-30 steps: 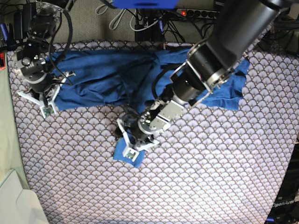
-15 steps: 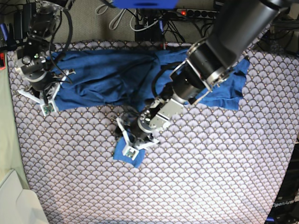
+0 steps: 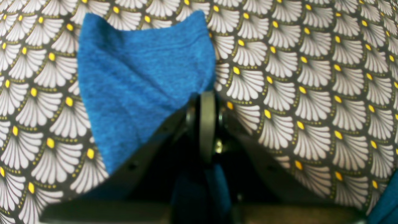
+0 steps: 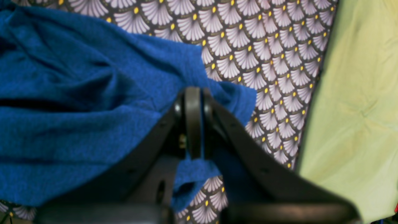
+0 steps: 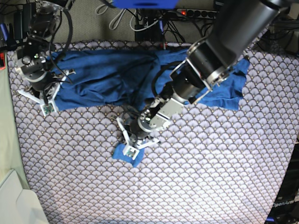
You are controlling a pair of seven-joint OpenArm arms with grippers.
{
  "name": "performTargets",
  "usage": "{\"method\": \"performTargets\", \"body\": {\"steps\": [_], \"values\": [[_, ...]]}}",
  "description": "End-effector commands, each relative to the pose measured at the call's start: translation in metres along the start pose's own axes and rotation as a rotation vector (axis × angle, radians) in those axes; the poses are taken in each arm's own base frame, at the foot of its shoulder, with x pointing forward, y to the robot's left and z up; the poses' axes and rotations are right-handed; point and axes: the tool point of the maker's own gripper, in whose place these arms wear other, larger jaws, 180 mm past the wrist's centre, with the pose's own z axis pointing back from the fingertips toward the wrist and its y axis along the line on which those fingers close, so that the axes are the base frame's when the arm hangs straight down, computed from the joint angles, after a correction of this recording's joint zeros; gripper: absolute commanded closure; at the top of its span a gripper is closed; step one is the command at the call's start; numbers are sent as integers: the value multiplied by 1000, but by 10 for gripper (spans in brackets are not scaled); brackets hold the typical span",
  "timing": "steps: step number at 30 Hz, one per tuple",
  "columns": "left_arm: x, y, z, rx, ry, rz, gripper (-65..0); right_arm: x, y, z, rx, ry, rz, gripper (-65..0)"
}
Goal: Fold the T-shirt properly
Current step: 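Lift the held cuff and fold the sleeve toward the shirt body with the left gripper, then release the sleeve and move the left gripper to the shirt's end edge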
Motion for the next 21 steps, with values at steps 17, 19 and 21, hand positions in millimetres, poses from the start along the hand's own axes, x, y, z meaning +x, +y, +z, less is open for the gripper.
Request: {"method": "performTargets", "body": {"steps": [17,19,21], "values": [[51,50,68,18,-188,247,-3,27,14,-1,35,-72,44,-10],[48,61,86,33,-196,268,-3,28,18,-1,45,-77,49,-10],[38,75,106,61,-190,288,-3,31,24,-2,60,-83,61,-10]]}}
